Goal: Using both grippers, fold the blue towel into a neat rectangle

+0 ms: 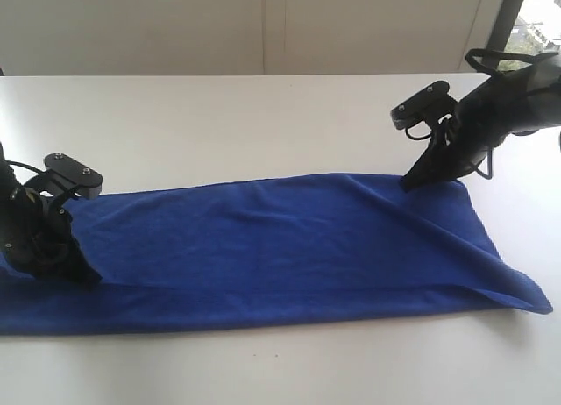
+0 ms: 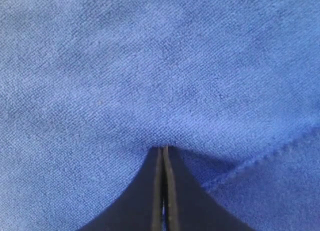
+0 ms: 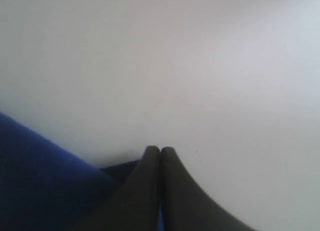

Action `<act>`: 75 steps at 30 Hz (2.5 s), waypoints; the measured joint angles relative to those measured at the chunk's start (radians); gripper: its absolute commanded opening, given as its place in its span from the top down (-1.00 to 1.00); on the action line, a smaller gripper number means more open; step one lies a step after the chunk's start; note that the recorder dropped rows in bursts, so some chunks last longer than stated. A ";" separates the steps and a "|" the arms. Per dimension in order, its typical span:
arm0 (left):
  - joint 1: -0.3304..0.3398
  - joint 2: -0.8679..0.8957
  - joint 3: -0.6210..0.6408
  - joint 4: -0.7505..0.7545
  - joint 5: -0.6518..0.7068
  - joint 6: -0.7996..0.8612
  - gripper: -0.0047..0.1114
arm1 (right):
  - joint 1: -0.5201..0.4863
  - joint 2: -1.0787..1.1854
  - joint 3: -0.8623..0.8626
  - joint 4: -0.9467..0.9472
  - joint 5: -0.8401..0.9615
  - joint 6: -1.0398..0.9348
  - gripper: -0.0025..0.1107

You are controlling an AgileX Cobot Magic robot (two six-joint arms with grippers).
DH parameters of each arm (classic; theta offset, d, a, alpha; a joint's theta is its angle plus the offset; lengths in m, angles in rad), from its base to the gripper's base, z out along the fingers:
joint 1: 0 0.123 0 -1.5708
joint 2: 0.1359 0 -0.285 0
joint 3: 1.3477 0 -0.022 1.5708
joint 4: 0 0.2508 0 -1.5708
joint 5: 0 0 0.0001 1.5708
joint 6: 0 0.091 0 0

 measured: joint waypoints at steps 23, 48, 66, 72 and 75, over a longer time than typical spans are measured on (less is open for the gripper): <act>0.000 0.001 -0.004 0.000 0.004 0.000 0.92 | -0.007 0.075 -0.097 -0.048 0.048 0.058 0.96; 0.000 0.001 -0.004 0.000 0.004 -0.004 0.92 | -0.045 0.066 -0.100 -0.067 -0.017 0.109 0.96; 0.000 -0.041 -0.098 0.002 0.264 0.008 0.92 | -0.045 -0.278 -0.068 0.294 0.336 -0.129 0.96; 0.000 -0.103 -0.102 0.002 0.376 0.046 0.92 | -0.045 -0.359 0.005 0.613 0.604 -0.466 0.96; 0.000 -0.128 -0.111 0.004 0.471 0.059 0.92 | -0.045 -0.365 0.027 0.681 0.701 -0.519 0.95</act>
